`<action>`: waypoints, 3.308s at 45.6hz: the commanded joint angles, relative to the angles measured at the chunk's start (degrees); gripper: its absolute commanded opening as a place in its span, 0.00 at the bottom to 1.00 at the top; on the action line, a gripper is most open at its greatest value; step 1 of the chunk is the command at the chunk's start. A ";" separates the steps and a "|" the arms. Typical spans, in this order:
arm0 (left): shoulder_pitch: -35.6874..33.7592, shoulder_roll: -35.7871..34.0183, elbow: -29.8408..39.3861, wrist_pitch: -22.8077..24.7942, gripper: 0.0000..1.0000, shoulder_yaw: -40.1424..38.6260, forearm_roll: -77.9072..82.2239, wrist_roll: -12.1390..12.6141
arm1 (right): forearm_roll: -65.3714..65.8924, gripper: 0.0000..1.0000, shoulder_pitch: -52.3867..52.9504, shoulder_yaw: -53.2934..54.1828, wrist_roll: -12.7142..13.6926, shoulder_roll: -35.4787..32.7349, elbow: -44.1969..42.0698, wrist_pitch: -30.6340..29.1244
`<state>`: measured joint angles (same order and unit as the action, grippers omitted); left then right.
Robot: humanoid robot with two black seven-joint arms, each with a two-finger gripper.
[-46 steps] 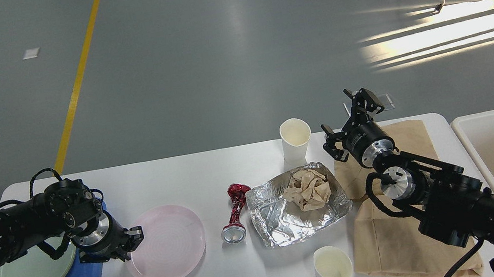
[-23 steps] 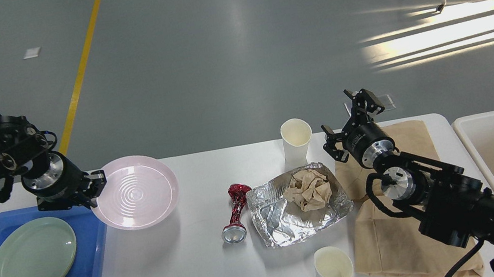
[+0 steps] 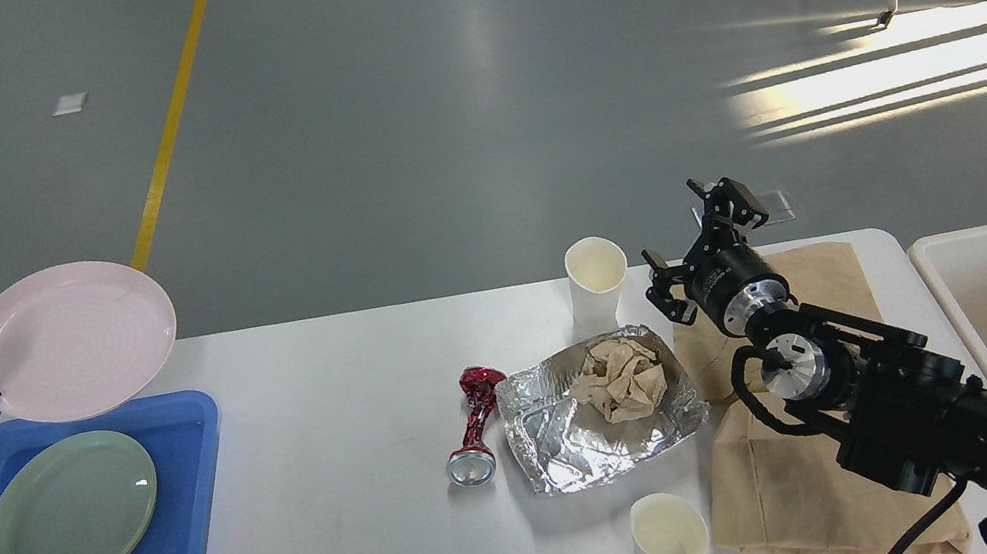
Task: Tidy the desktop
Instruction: 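Lift the pink plate and carry it over the blue tray, then lower the pink plate onto the green plate and release, then raise the left gripper away from the stacked plates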
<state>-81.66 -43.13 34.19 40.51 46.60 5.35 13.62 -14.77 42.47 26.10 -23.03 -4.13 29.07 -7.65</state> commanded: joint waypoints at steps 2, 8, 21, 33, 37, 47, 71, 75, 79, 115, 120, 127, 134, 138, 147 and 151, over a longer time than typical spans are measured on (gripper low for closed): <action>4.13 -0.73 0.00 -4.56 0.00 -0.37 -0.08 0.00 | 0.00 1.00 0.07 0.00 0.00 0.00 -0.06 0.00; 7.82 -0.38 0.00 -7.64 0.00 -1.42 -0.08 0.00 | 0.00 1.00 -0.02 0.00 0.00 0.00 0.02 0.00; 11.34 -0.29 0.00 -9.75 0.00 -1.42 -0.08 0.00 | 0.00 1.00 -0.02 0.00 0.00 0.00 0.02 0.00; 14.77 -0.12 0.00 -11.60 0.00 -1.51 -0.16 0.00 | 0.00 1.00 0.07 0.00 0.00 0.00 -0.06 0.00; 16.35 -0.12 0.00 -12.12 0.00 -1.51 -0.34 -0.08 | 0.00 1.00 -0.02 0.00 0.00 0.00 0.02 0.00; 18.73 0.06 0.00 -13.97 0.00 -1.60 -0.34 -0.17 | 0.00 1.00 -0.02 0.00 0.00 0.00 0.02 0.00; 19.87 1.55 0.00 -13.97 0.00 -4.50 -0.25 -0.17 | 0.00 1.00 -0.02 0.00 0.00 0.00 -0.06 0.00; 20.39 2.25 0.00 -13.97 0.00 -4.50 -0.25 -0.17 | 0.00 1.00 -0.02 0.00 0.00 0.00 0.02 0.00; 20.75 2.78 0.00 -13.97 0.00 -4.50 -0.25 -0.17 | 0.00 1.00 -0.02 0.00 0.00 0.00 -0.06 0.00; 20.57 2.26 0.00 -22.23 0.83 -8.45 -0.43 -1.14 | 0.00 1.00 0.06 0.00 0.00 0.00 0.02 0.00; 20.22 2.17 0.00 -22.50 0.86 -9.24 -0.60 -1.14 | 0.00 1.00 -0.02 0.00 0.00 0.00 0.02 0.00; 19.69 0.85 -1.76 -24.52 0.90 -10.82 -0.96 -1.23 | 0.00 1.00 0.07 0.00 0.00 0.00 0.02 0.00; 19.61 0.06 -2.20 -24.34 0.94 -12.14 -0.78 -1.05 | 0.00 1.00 -0.02 0.00 0.00 0.00 -0.06 0.00; 17.94 -1.16 -2.81 -24.52 0.96 -13.90 -1.04 -1.31 | 0.00 1.00 0.07 0.00 0.00 0.00 -0.06 0.00; 20.74 -1.52 -3.08 -24.78 0.96 -28.74 -1.13 -1.23 | 0.00 1.00 0.07 0.00 0.00 0.00 -0.06 0.00; 24.61 -1.35 -3.25 -24.87 0.96 -37.87 -1.22 -1.40 | 0.00 1.00 0.07 0.00 0.00 0.00 -0.06 0.00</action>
<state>-61.47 -44.73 31.13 15.71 19.83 4.21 12.32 -14.77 42.51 26.10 -23.03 -4.13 29.05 -7.65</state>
